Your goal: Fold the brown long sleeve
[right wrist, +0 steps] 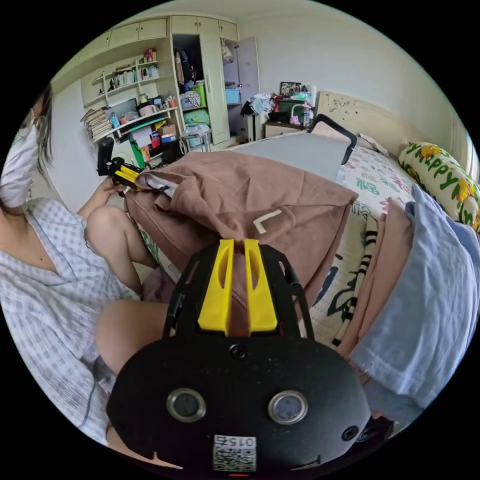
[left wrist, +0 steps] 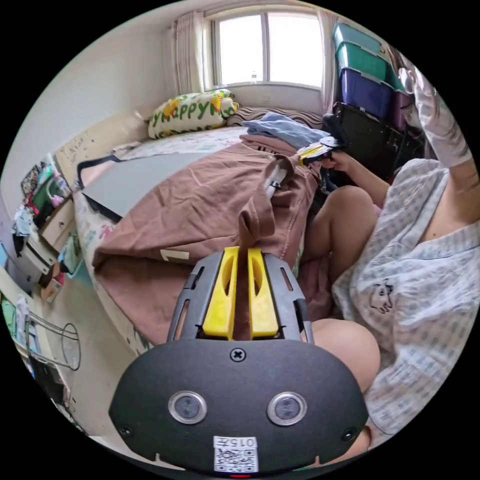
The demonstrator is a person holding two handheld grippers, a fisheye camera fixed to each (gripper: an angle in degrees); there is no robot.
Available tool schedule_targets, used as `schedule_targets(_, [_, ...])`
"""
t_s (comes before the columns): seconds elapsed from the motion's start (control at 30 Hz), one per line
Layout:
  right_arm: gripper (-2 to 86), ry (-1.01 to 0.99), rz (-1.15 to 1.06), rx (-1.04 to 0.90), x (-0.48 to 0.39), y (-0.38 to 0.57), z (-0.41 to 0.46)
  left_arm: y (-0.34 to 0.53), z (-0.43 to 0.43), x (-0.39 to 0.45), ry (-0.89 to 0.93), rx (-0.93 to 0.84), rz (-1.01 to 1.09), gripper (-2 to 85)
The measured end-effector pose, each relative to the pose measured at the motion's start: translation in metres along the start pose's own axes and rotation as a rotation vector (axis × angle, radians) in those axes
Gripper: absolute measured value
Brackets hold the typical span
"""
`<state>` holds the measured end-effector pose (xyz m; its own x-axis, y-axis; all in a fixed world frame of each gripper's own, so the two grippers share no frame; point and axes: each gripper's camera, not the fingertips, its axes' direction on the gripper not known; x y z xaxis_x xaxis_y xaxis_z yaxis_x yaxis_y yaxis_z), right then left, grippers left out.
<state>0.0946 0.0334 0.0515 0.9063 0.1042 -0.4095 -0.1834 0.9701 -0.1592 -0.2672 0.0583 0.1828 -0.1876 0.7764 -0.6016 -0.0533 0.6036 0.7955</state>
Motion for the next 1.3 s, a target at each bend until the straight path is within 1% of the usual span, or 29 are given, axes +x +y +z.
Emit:
schedule_targets(0.07, [6.9, 0.027, -0.012, 0.035, -0.013, 0.004, -0.013, 0.000, -0.007, 0.014, -0.070, 0.010, 0.011, 3.9])
schedule_targets(0.13, [8.6, 0.065, -0.096, 0.086, -0.039, 0.004, -0.028, 0.001, -0.009, 0.031, -0.157, 0.025, 0.027, 6.3])
schedule_targets(0.2, [9.0, 0.053, -0.195, 0.092, -0.060, 0.003, -0.029, 0.003, -0.002, 0.045, -0.214, 0.013, 0.063, 7.1])
schedule_targets(0.27, [9.4, 0.052, -0.265, 0.008, -0.074, 0.001, -0.016, 0.005, 0.007, 0.057, -0.261, 0.000, 0.090, 7.3])
schedule_targets(0.33, [10.6, 0.119, -0.314, -0.112, -0.086, 0.002, 0.007, 0.008, 0.016, 0.072, -0.327, -0.011, 0.130, 6.8])
schedule_targets(0.37, [10.5, 0.142, -0.325, -0.121, -0.088, 0.004, 0.011, 0.009, 0.016, 0.075, -0.339, -0.007, 0.136, 6.6])
schedule_targets(0.43, [8.6, 0.214, -0.340, -0.077, -0.094, 0.012, 0.016, 0.011, 0.015, 0.078, -0.340, -0.003, 0.113, 4.5])
schedule_targets(0.47, [7.7, 0.223, -0.331, -0.062, -0.094, 0.014, 0.014, 0.012, 0.015, 0.079, -0.346, -0.003, 0.106, 3.9])
schedule_targets(0.57, [1.3, 0.225, -0.290, -0.019, -0.088, 0.018, 0.000, 0.014, 0.005, 0.086, -0.380, 0.011, 0.106, 2.1])
schedule_targets(0.63, [0.1, 0.240, -0.272, 0.040, -0.082, 0.022, -0.020, 0.015, -0.008, 0.091, -0.362, 0.051, 0.123, 1.6])
schedule_targets(0.7, [-0.3, 0.250, -0.277, 0.049, -0.080, 0.025, -0.037, 0.015, -0.020, 0.097, -0.340, 0.089, 0.144, 1.3])
schedule_targets(0.77, [-0.4, 0.241, -0.274, 0.040, -0.079, 0.029, -0.051, 0.017, -0.026, 0.104, -0.317, 0.096, 0.182, 1.1])
schedule_targets(0.8, [-0.5, 0.229, -0.273, 0.022, -0.077, 0.033, -0.056, 0.020, -0.022, 0.106, -0.303, 0.070, 0.205, 1.1])
schedule_targets(0.87, [-0.2, 0.169, -0.243, -0.050, -0.068, 0.039, -0.051, 0.027, -0.006, 0.103, -0.291, 0.009, 0.215, 1.0])
schedule_targets(0.9, [0.1, 0.117, -0.203, -0.117, -0.057, 0.042, -0.037, 0.033, 0.005, 0.095, -0.265, -0.016, 0.202, 1.0])
schedule_targets(0.93, [0.7, 0.072, -0.141, -0.170, -0.042, 0.045, -0.021, 0.039, 0.005, 0.084, -0.225, 0.012, 0.166, 1.0])
schedule_targets(0.97, [1.1, 0.042, -0.110, -0.172, -0.035, 0.047, -0.017, 0.042, 0.002, 0.077, -0.196, 0.029, 0.144, 1.0])
schedule_targets(1.03, [2.1, -0.108, -0.013, -0.106, -0.008, 0.053, -0.028, 0.053, -0.011, 0.044, -0.061, 0.042, 0.034, 0.9])
schedule_targets(1.07, [2.1, -0.146, 0.003, -0.087, -0.002, 0.054, -0.033, 0.058, -0.015, 0.035, -0.035, 0.049, 0.000, 0.9])
schedule_targets(1.13, [1.4, -0.239, 0.047, -0.010, 0.020, 0.064, -0.055, 0.088, -0.032, 0.002, -0.015, 0.110, -0.151, 0.5])
schedule_targets(1.17, [1.2, -0.240, 0.060, 0.005, 0.025, 0.066, -0.060, 0.096, -0.037, -0.006, -0.026, 0.137, -0.192, 0.4])
schedule_targets(1.23, [0.6, -0.165, 0.139, 0.090, 0.048, 0.070, -0.081, 0.124, -0.060, -0.048, -0.068, 0.278, -0.398, 0.5])
schedule_targets(1.27, [0.6, -0.140, 0.166, 0.117, 0.054, 0.069, -0.086, 0.130, -0.065, -0.061, -0.068, 0.317, -0.457, 0.6])
schedule_targets(1.3, [0.7, -0.100, 0.224, 0.175, 0.069, 0.067, -0.094, 0.140, -0.073, -0.088, -0.048, 0.402, -0.563, 1.0])
